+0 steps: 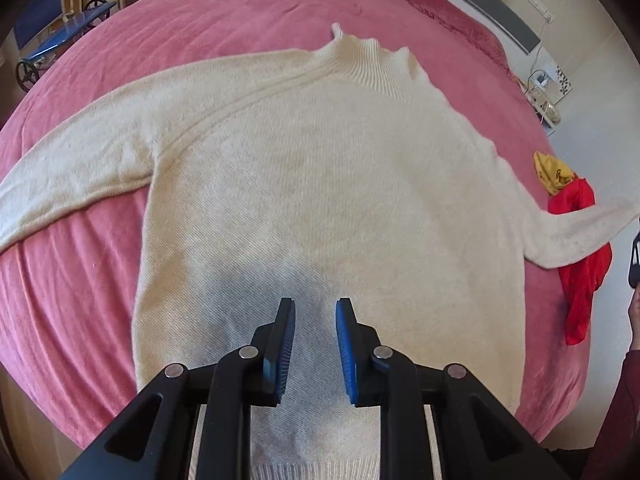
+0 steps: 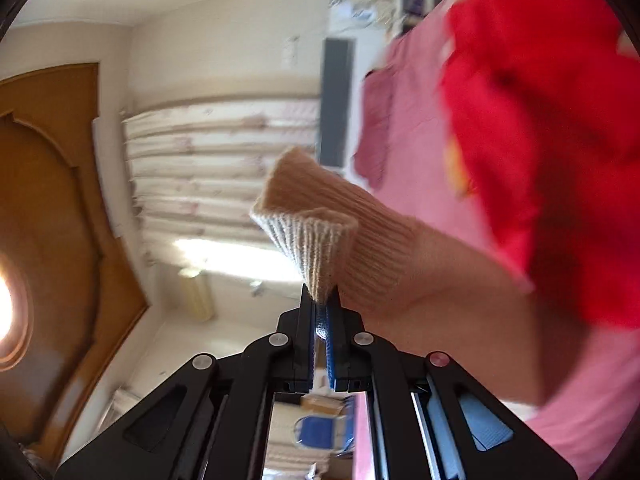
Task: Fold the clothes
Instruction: 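Grasp the sleeve cuff beside the red garment with the right gripper and lift it, then lay the held sleeve across the sweater body toward the collar and release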
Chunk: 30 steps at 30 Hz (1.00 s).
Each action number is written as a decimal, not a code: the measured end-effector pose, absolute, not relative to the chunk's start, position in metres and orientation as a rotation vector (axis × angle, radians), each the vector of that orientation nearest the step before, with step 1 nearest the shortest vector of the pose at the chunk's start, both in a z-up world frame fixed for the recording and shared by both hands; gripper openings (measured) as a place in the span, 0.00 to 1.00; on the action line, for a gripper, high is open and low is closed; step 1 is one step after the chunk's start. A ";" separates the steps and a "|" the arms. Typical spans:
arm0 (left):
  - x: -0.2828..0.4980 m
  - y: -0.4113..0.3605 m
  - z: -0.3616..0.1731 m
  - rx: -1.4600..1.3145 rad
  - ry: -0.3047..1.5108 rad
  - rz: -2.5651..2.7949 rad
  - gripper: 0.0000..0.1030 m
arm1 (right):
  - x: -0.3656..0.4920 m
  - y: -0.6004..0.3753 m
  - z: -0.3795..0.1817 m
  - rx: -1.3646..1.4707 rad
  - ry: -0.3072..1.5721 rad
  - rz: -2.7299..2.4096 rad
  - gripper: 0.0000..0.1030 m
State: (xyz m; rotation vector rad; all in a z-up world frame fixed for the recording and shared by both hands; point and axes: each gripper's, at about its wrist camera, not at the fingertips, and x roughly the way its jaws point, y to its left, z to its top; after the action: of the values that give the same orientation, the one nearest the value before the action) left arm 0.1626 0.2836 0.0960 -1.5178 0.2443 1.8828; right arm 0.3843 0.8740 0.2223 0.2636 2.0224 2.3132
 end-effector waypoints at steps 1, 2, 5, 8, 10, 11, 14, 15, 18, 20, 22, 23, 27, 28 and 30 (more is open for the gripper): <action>0.159 0.281 0.097 -1.512 0.232 1.886 0.20 | 0.364 0.865 0.226 0.268 2.045 2.336 0.04; 0.154 0.278 0.096 -1.513 0.223 1.887 0.20 | 0.343 0.853 0.230 0.266 2.066 2.371 0.04; 0.140 0.265 0.092 -1.523 0.196 1.894 0.20 | 0.282 0.810 0.241 0.193 2.102 2.485 0.04; 0.125 0.248 0.082 -1.555 0.145 1.902 0.20 | 0.231 0.750 0.244 0.009 2.076 2.617 0.04; 0.116 0.233 0.077 -1.578 0.118 1.908 0.20 | 0.190 0.714 0.239 -0.233 1.974 2.691 0.04; 0.113 0.227 0.074 -1.586 0.105 1.910 0.20 | 0.169 0.696 0.235 -0.361 1.912 2.717 0.04; 0.102 0.210 0.065 -1.611 0.064 1.917 0.20 | 0.118 0.653 0.211 -0.689 1.792 2.725 0.04; 0.098 0.205 0.063 -1.619 0.056 1.917 0.20 | 0.100 0.641 0.200 -0.787 1.752 2.718 0.04; 0.090 0.195 0.054 -1.639 0.034 1.920 0.20 | 0.075 0.596 0.166 -1.013 1.663 2.705 0.04; 0.088 0.192 0.050 -1.645 0.026 1.925 0.20 | 0.061 0.569 0.147 -1.126 1.626 2.701 0.04; 0.085 0.191 0.047 -1.646 0.018 1.917 0.20 | 0.048 0.542 0.137 -1.226 1.560 2.724 0.04; 0.083 0.192 0.047 -1.643 0.016 1.917 0.20 | 0.043 0.531 0.134 -1.266 1.519 2.736 0.04; 0.077 0.198 0.048 -1.628 -0.007 1.911 0.20 | 0.017 0.490 0.116 -1.443 1.297 2.771 0.04; 0.075 0.201 0.049 -1.623 -0.012 1.909 0.20 | 0.010 0.479 0.115 -1.487 1.203 2.781 0.04; 0.071 0.209 0.053 -1.605 -0.021 1.907 0.20 | 0.000 0.455 0.114 -1.583 0.962 2.799 0.07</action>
State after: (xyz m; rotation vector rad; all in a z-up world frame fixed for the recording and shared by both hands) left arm 0.0707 0.2088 0.0529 -1.6053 -0.0207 1.9073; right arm -0.0003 0.4547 0.1141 -1.5832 0.9618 2.7986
